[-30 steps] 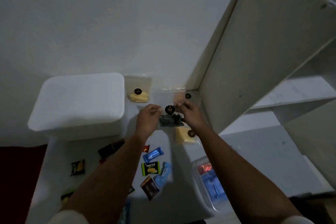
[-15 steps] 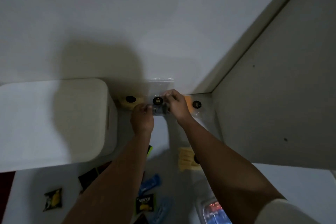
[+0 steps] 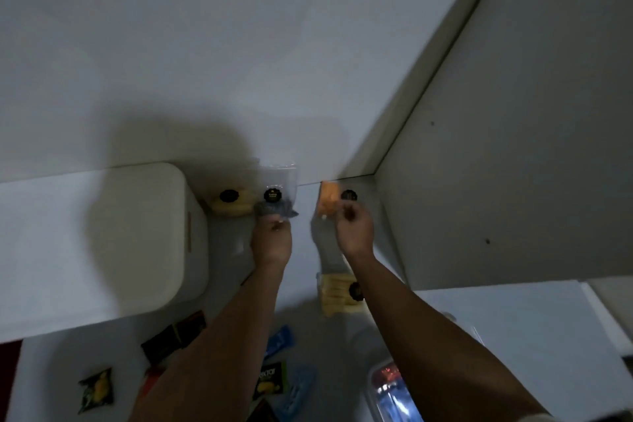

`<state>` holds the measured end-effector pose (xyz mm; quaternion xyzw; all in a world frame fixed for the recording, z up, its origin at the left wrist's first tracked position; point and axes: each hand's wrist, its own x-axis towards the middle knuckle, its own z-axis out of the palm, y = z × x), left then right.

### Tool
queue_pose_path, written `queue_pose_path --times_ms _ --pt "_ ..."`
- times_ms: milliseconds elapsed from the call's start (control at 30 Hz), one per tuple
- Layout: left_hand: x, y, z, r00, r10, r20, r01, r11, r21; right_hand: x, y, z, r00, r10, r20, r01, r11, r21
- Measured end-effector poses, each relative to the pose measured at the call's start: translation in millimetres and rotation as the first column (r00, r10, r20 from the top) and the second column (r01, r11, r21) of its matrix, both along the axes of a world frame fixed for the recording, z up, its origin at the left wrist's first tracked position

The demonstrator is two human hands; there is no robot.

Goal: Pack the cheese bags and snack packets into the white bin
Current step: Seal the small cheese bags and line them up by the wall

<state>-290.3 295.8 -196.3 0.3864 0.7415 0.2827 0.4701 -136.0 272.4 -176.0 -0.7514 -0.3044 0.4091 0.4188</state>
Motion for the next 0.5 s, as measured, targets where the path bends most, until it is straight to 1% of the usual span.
queue_pose_path --times_ms 33,100,133,200,300,333,400,467,500 --pt "8.7 -3.3 0.2 0.994 -0.101 0.039 0.101 0.995 -0.018 9.0 -13.8 -7.3 0.996 -0.084 -0.004 0.083 0.996 -0.027" --pt "25.4 -4.3 3.5 0.963 -0.242 0.114 0.249 0.967 -0.053 27.2 -33.5 -23.8 0.971 -0.239 0.011 0.239 0.965 -0.105" --pt "33.9 -2.3 4.8 0.948 -0.296 0.12 0.304 0.951 -0.061 35.9 -38.2 -29.1 0.964 -0.264 0.029 0.266 0.952 -0.154" --pt "50.5 4.7 3.3 0.922 -0.376 0.092 0.382 0.922 -0.063 51.5 -36.8 -39.4 0.97 -0.231 0.075 0.241 0.95 -0.196" --pt "68.0 16.6 -3.0 0.894 -0.446 0.047 0.448 0.893 -0.039 66.0 -21.4 -41.6 0.961 -0.247 0.123 0.263 0.955 -0.139" --pt "72.2 20.7 -7.3 0.884 -0.468 0.018 0.468 0.883 -0.033 67.6 -14.2 -39.2 0.958 -0.264 0.113 0.277 0.953 -0.123" --pt "78.0 27.2 -16.4 0.861 -0.508 -0.033 0.506 0.861 -0.05 69.1 1.2 -41.7 0.95 -0.313 0.011 0.312 0.94 -0.142" --pt "82.0 29.6 -20.5 0.85 -0.525 -0.048 0.522 0.851 -0.067 71.8 11.4 -46.6 0.922 -0.367 -0.125 0.339 0.919 -0.2" --pt "83.0 30.4 -21.7 0.852 -0.522 -0.05 0.518 0.852 -0.067 72.0 14.5 -43.8 0.908 -0.383 -0.169 0.343 0.912 -0.224"
